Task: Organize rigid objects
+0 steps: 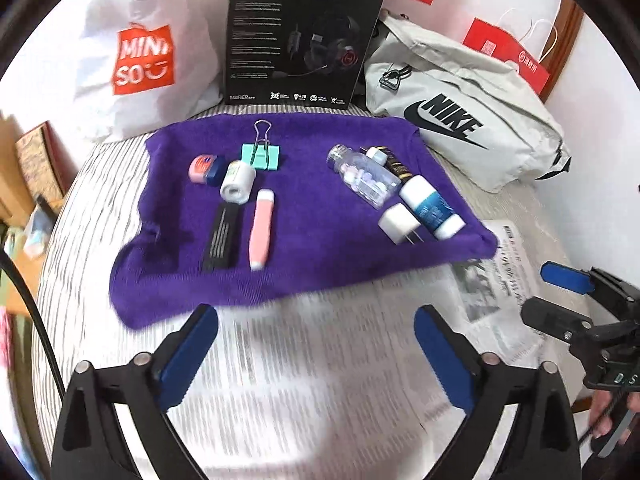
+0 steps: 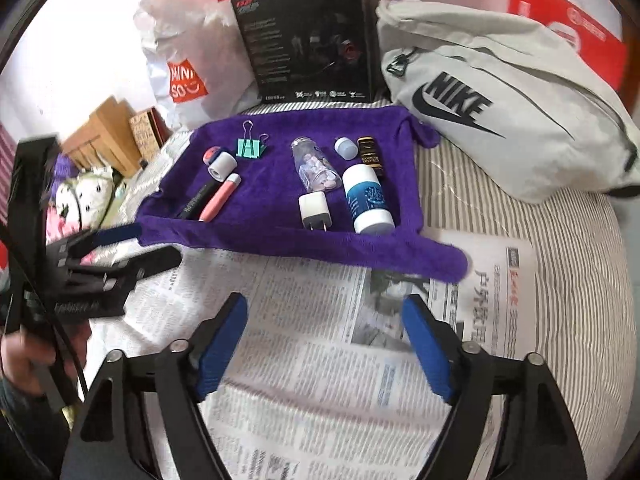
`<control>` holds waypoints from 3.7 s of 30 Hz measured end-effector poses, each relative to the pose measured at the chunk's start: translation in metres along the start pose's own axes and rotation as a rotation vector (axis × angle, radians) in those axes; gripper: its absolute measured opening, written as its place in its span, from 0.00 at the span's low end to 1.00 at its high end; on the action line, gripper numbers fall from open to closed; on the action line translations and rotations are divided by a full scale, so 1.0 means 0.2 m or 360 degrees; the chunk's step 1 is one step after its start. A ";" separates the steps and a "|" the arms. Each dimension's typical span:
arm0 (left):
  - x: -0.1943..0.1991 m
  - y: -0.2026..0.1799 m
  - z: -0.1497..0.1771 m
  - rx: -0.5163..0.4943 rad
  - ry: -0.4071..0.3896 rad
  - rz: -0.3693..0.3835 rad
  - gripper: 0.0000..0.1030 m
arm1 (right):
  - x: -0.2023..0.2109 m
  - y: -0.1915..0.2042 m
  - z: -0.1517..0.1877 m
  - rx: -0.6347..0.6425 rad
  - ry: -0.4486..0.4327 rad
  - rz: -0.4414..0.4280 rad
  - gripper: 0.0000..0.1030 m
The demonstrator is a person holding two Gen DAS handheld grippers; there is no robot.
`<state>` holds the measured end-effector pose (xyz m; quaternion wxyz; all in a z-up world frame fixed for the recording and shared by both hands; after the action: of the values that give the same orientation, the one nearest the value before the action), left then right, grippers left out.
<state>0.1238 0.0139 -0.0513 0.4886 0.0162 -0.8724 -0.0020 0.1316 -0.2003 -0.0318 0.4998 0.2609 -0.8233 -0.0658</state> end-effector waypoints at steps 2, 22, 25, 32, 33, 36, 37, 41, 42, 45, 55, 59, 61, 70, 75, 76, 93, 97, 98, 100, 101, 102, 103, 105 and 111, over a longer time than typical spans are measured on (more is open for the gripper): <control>0.06 -0.01 0.04 0.0043 0.0016 0.0009 0.97 | 0.03 0.00 0.03 -0.0041 -0.0012 0.0015 0.91; 0.50 -0.03 0.24 0.0098 -0.0161 -0.0292 1.00 | 0.22 0.14 0.22 -0.0102 -0.0033 0.0146 1.00; 0.51 -0.03 0.25 0.0095 -0.0159 -0.0294 1.00 | 0.22 0.16 0.23 -0.0082 -0.0024 0.0165 1.00; 0.53 -0.03 0.27 0.0106 -0.0160 -0.0268 1.00 | 0.25 0.18 0.24 -0.0070 -0.0029 0.0189 1.00; 0.53 -0.03 0.27 0.0105 -0.0158 -0.0266 1.00 | 0.26 0.18 0.25 -0.0067 -0.0032 0.0198 1.00; 0.54 -0.03 0.28 0.0101 -0.0156 -0.0266 1.00 | 0.27 0.18 0.25 -0.0065 -0.0038 0.0206 1.00; 0.54 -0.03 0.28 0.0102 -0.0156 -0.0268 1.00 | 0.28 0.18 0.25 -0.0067 -0.0041 0.0206 1.00; 0.55 -0.03 0.28 0.0100 -0.0158 -0.0267 1.00 | 0.29 0.19 0.26 -0.0068 -0.0048 0.0206 1.00; 0.55 -0.03 0.28 0.0101 -0.0158 -0.0266 1.00 | 0.29 0.19 0.26 -0.0067 -0.0048 0.0206 1.00; 0.55 -0.03 0.28 0.0099 -0.0159 -0.0271 1.00 | 0.30 0.19 0.26 -0.0066 -0.0052 0.0207 1.00; 0.57 -0.02 0.28 0.0089 -0.0164 -0.0280 1.00 | 0.31 0.20 0.27 -0.0058 -0.0053 0.0203 1.00; 0.57 -0.03 0.28 0.0086 -0.0165 -0.0285 1.00 | 0.32 0.19 0.27 -0.0063 -0.0060 0.0199 1.00; 0.57 -0.03 0.28 0.0090 -0.0164 -0.0284 1.00 | 0.32 0.19 0.28 -0.0064 -0.0058 0.0197 1.00; 0.57 -0.04 0.28 0.0087 -0.0161 -0.0290 1.00 | 0.33 0.19 0.28 -0.0064 -0.0058 0.0194 1.00; 0.57 -0.03 0.28 0.0084 -0.0157 -0.0287 1.00 | 0.33 0.19 0.28 -0.0065 -0.0057 0.0193 1.00; 0.57 -0.03 0.28 0.0083 -0.0155 -0.0284 1.00 | 0.33 0.19 0.28 -0.0066 -0.0059 0.0193 1.00; 0.56 -0.01 0.28 0.0077 -0.0150 -0.0278 1.00 | 0.34 0.19 0.29 -0.0064 -0.0059 0.0195 1.00; 0.56 -0.02 0.29 0.0081 -0.0151 -0.0280 1.00 | 0.35 0.19 0.29 -0.0064 -0.0063 0.0196 1.00; 0.56 -0.02 0.29 0.0079 -0.0151 -0.0277 1.00 | 0.35 0.19 0.29 -0.0064 -0.0065 0.0197 1.00; 0.57 -0.02 0.28 0.0077 -0.0157 -0.0277 1.00 | 0.36 0.20 0.28 -0.0064 -0.0069 0.0197 1.00; 0.57 -0.02 0.28 0.0076 -0.0158 -0.0278 1.00 | 0.36 0.20 0.28 -0.0063 -0.0071 0.0198 1.00; 0.57 -0.02 0.28 0.0077 -0.0157 -0.0276 1.00 | 0.36 0.20 0.28 -0.0063 -0.0072 0.0198 1.00; 0.58 -0.02 0.28 0.0076 -0.0158 -0.0273 1.00 | 0.37 0.20 0.28 -0.0062 -0.0071 0.0198 1.00; 0.58 -0.02 0.28 0.0074 -0.0159 -0.0274 1.00 | 0.37 0.20 0.28 -0.0061 -0.0073 0.0199 1.00; 0.59 -0.03 0.27 0.0068 -0.0167 -0.0269 1.00 | 0.37 0.20 0.28 -0.0058 -0.0072 0.0199 1.00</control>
<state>0.0159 0.0041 0.0200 0.4399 0.1000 -0.8921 -0.0253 0.0421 -0.2105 0.0136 0.4888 0.1982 -0.8478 -0.0553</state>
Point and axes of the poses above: each gripper's, at about its wrist camera, not at the fingertips, and x roughly against the way its jaws point, y to its left, z to its underside, the point moved 1 cm from there along -x, roughly the way its jaws point, and after that the axes turned 13 degrees about -z, right-handed, at the moved point
